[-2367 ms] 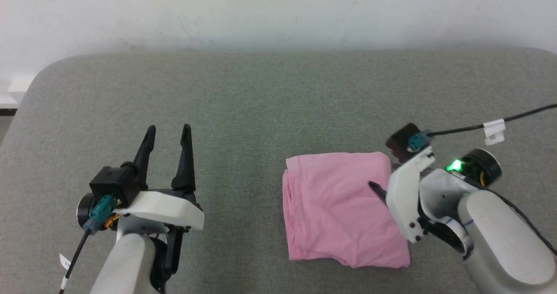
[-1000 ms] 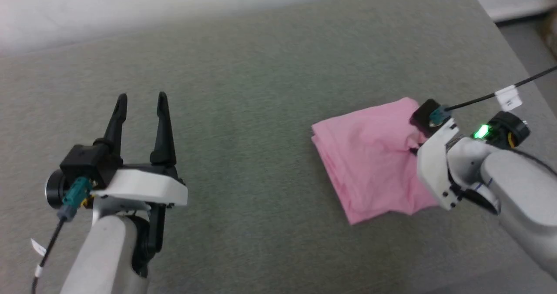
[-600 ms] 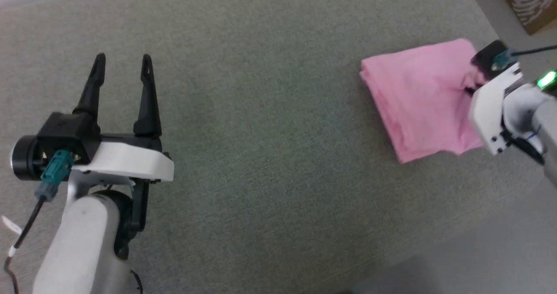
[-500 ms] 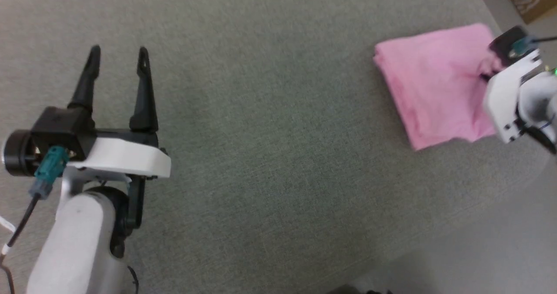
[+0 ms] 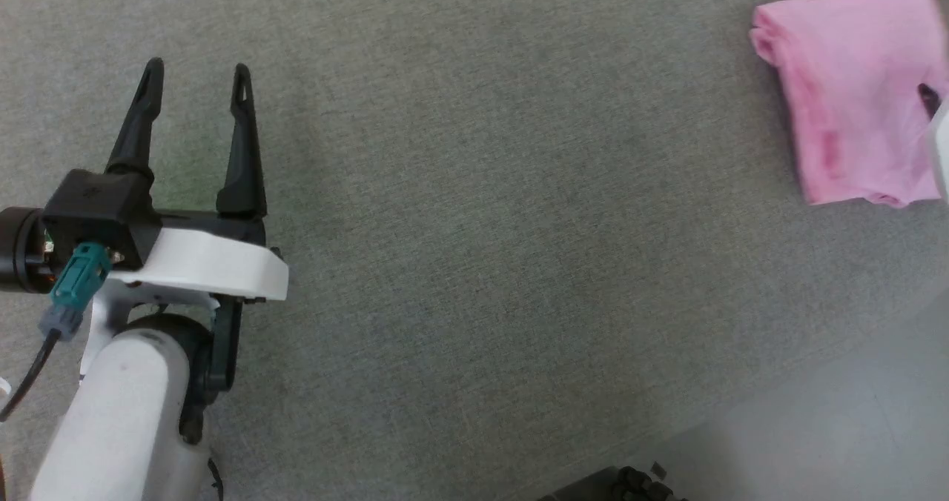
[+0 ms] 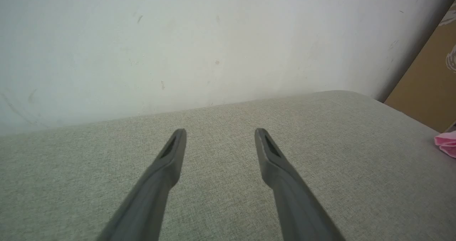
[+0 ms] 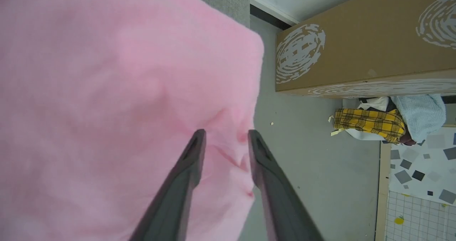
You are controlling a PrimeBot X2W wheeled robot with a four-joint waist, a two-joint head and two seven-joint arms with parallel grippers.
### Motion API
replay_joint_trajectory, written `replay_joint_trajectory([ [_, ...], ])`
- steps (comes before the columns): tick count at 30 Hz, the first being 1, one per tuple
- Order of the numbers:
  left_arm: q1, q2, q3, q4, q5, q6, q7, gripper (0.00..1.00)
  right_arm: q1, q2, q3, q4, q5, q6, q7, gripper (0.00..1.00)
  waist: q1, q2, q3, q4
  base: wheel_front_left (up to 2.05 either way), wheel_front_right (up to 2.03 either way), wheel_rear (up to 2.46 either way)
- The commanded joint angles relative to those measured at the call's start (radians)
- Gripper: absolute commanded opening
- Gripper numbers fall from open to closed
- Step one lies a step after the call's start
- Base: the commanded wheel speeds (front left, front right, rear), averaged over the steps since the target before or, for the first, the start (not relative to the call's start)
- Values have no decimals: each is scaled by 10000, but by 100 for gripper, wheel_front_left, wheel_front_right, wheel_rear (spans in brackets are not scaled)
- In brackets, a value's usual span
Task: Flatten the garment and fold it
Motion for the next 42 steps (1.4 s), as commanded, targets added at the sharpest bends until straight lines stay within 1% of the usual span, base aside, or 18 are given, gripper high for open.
replay_joint_trajectory([
  [1,-205,62,-22,-74,98,54,25,100,-150,31,-32,71,37,-23,-82,100,-1,-1,36,47,0,0,0],
  [4,-185,74,-15,-61,81,74,8,100,-189,112,-13,242,154,-23,-261,100,-1,-1,-80,9,0,0,0],
  [6,-133,48,3,16,5,70,-82,100,-272,156,-145,213,381,-23,-569,100,-1,-1,-271,-9,0,0,0],
  [12,243,-203,143,458,-401,76,-741,100,-679,164,-718,-544,1157,-23,-2256,100,-1,-1,-1320,53,0,0,0],
  [15,530,-356,217,762,-629,62,-1148,100,-712,155,-961,-1277,1511,-23,-2765,100,-1,-1,-1978,221,0,0,0],
  [19,918,-603,280,1163,-936,18,-1719,100,-440,217,-1539,-2511,1812,-23,-2986,100,-1,-1,-2854,589,0,0,0],
  [22,1187,-739,364,1444,-1054,83,-2080,100,13,323,-2520,-3791,1646,-23,-3001,100,-1,-1,-3421,927,0,0,0],
  [25,1431,-848,403,1696,-1155,138,-2279,100,913,755,-3657,-4920,1250,-23,-3004,100,-1,-1,-3922,1286,0,0,0],
  [27,1540,-920,403,1845,-1205,163,-2375,100,1602,1186,-4486,-5517,882,-23,-3005,100,-1,-1,-4227,1551,0,0,0],
  [32,1665,-1119,448,2045,-1276,290,-2620,100,3361,2602,-6459,-6573,-196,-23,-3006,100,-1,-1,-4784,2193,0,0,0],
  [38,1819,-1248,518,2215,-1292,455,-2784,100,5196,4467,-8149,-7732,-1652,-23,-3007,100,-1,-1,-5180,2804,0,0,0],
  [40,1854,-1291,499,2268,-1319,451,-2817,100,5735,4878,-8577,-8101,-2076,-23,-3005,100,-1,-1,-5254,3004,0,0,0],
  [42,1845,-1346,459,2343,-1355,417,-2847,100,6236,5113,-8902,-8445,-2495,-23,-3005,100,-1,-1,-5306,3200,0,0,0],
])
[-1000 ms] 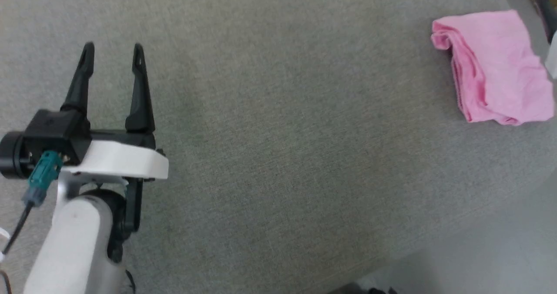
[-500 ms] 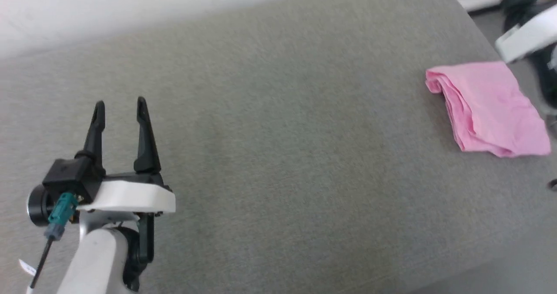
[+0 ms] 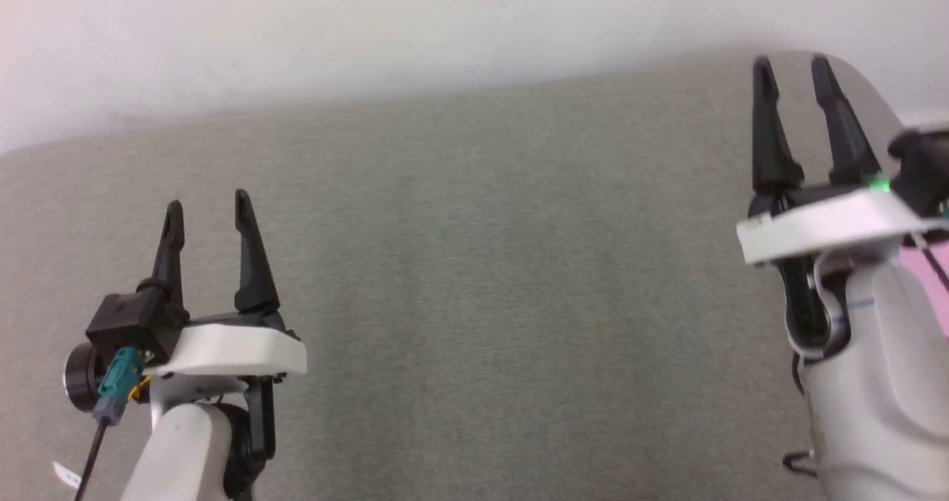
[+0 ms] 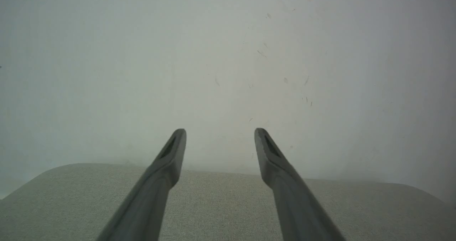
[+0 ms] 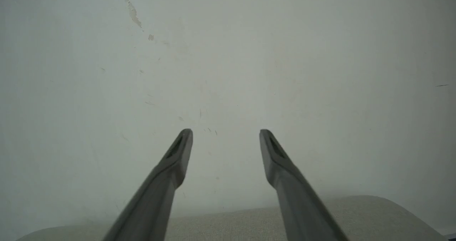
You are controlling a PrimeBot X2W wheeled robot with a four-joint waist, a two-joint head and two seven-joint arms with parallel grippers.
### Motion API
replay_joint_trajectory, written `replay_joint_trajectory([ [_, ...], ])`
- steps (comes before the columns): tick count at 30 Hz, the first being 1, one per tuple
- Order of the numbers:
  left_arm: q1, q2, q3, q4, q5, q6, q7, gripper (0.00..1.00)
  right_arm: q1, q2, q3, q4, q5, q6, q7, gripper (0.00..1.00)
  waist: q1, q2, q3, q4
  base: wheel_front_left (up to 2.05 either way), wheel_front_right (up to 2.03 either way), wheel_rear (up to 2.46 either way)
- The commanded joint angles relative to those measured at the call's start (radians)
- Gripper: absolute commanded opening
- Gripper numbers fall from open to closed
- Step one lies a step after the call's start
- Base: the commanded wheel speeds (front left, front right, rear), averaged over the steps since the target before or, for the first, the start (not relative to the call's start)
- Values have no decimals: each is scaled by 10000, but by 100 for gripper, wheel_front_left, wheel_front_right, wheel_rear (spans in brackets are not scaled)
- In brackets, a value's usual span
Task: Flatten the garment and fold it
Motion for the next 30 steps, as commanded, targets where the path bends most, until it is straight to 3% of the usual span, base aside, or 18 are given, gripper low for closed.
replay_joint_trajectory([
  [1,77,-73,1,76,-50,-21,-91,100,361,85,-166,-210,-197,-9,-43,100,1,-1,-503,682,0,0,0],
  [10,101,-438,-144,818,-157,-237,-292,100,2346,225,-105,-993,-498,-9,-44,100,1,-1,-696,1112,0,0,0],
  [18,104,-504,-409,1729,-34,-576,-355,100,3249,227,146,-593,-1143,-9,-45,100,1,-1,-877,1184,0,0,0],
  [30,275,-654,-414,2684,-757,-1226,-173,100,3674,228,155,119,-961,-9,-25,100,1,-1,-1099,1170,0,0,0],
])
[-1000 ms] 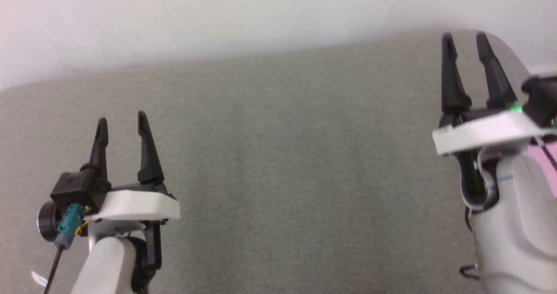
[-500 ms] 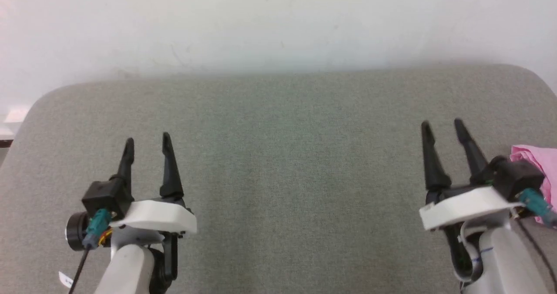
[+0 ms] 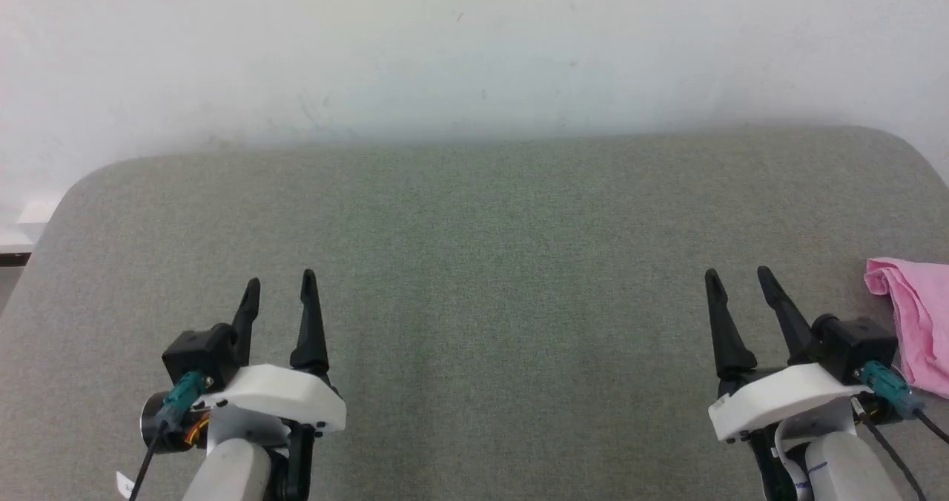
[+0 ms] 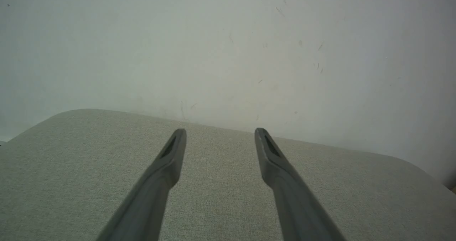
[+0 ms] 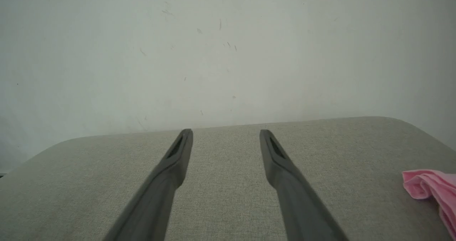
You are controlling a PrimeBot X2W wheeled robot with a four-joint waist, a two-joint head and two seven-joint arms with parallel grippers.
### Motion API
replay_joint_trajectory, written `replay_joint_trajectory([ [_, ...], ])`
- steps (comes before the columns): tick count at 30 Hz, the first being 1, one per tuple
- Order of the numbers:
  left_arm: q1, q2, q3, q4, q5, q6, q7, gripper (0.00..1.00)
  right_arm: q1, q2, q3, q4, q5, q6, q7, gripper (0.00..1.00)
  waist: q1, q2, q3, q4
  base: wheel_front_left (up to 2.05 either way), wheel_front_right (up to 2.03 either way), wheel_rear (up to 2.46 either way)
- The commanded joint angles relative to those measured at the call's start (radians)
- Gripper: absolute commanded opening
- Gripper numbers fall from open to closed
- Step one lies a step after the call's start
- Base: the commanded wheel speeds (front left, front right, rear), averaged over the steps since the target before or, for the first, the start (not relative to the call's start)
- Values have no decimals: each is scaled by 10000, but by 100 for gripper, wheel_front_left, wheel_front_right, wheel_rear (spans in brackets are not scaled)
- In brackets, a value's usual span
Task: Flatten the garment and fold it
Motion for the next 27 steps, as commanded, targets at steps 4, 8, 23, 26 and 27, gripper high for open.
replay_joint_trajectory([
  [4,140,175,59,-61,-174,-270,9,100,145,27,91,92,136,-9,-15,100,0,0,-13,21,0,0,0],
  [8,183,278,54,-145,-220,-349,20,100,148,27,137,97,221,-9,-8,100,0,0,5,52,0,0,0],
  [23,217,187,-28,26,-304,-357,-67,100,121,28,238,230,389,-9,17,100,0,0,-21,72,0,0,0],
  [26,193,192,-50,56,-300,-367,-80,100,116,28,243,244,399,-9,14,100,0,0,-19,75,0,0,0],
  [27,151,192,-29,21,-299,-299,-11,0,71,-2,255,213,343,0,10,0,0,0,-21,75,0,0,0],
])
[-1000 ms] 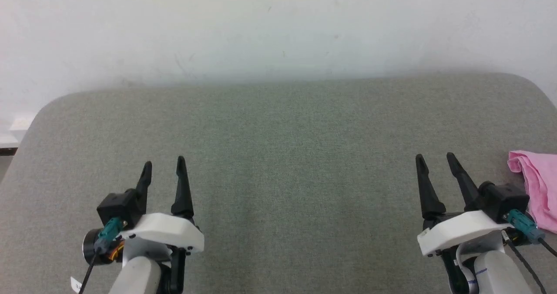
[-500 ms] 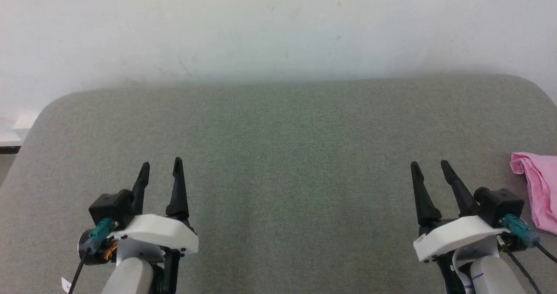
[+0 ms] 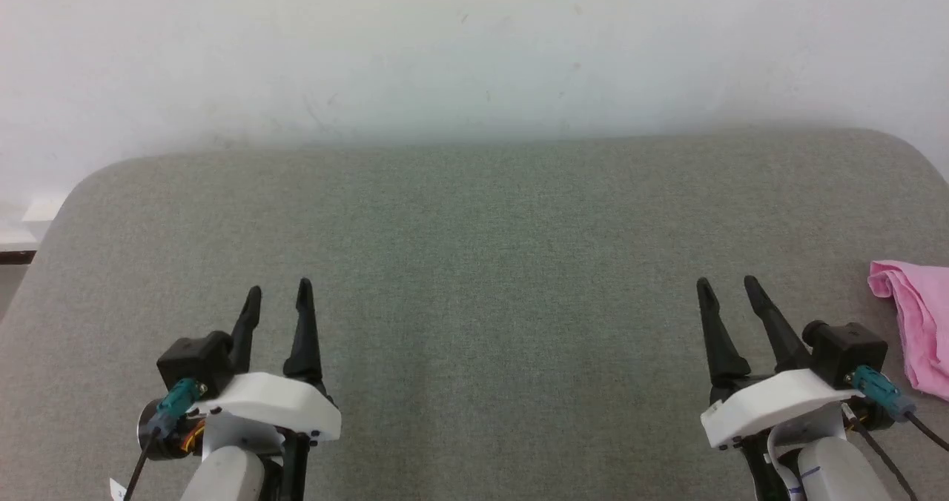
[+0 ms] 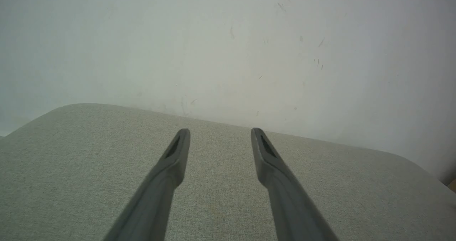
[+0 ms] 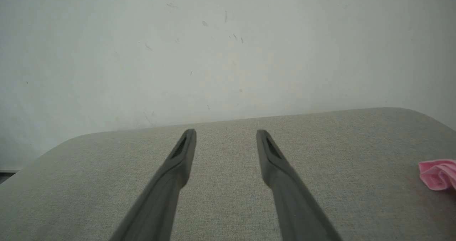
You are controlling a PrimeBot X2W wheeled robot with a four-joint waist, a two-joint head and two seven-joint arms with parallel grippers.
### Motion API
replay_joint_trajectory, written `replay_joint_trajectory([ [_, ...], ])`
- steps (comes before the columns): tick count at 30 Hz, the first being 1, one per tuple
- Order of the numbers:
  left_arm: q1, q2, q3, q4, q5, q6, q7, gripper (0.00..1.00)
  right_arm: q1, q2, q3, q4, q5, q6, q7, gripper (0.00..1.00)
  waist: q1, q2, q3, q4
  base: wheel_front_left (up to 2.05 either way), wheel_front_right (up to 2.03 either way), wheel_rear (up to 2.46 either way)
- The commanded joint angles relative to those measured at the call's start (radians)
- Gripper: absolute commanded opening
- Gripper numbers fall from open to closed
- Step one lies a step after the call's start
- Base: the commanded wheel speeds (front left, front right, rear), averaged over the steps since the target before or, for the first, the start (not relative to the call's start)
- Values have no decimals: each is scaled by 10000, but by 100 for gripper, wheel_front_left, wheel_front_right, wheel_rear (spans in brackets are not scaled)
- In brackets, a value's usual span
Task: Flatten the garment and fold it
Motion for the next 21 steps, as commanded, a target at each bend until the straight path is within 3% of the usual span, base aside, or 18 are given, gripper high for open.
replay_joint_trajectory([
  [1,1,-1,3,-1,2,1,9,0,0,0,6,-5,-1,0,1,0,0,0,0,0,0,0,0],
  [21,211,-219,294,-347,671,-194,346,0,195,3,-25,-489,-350,-1,362,0,0,0,65,29,0,0,0],
])
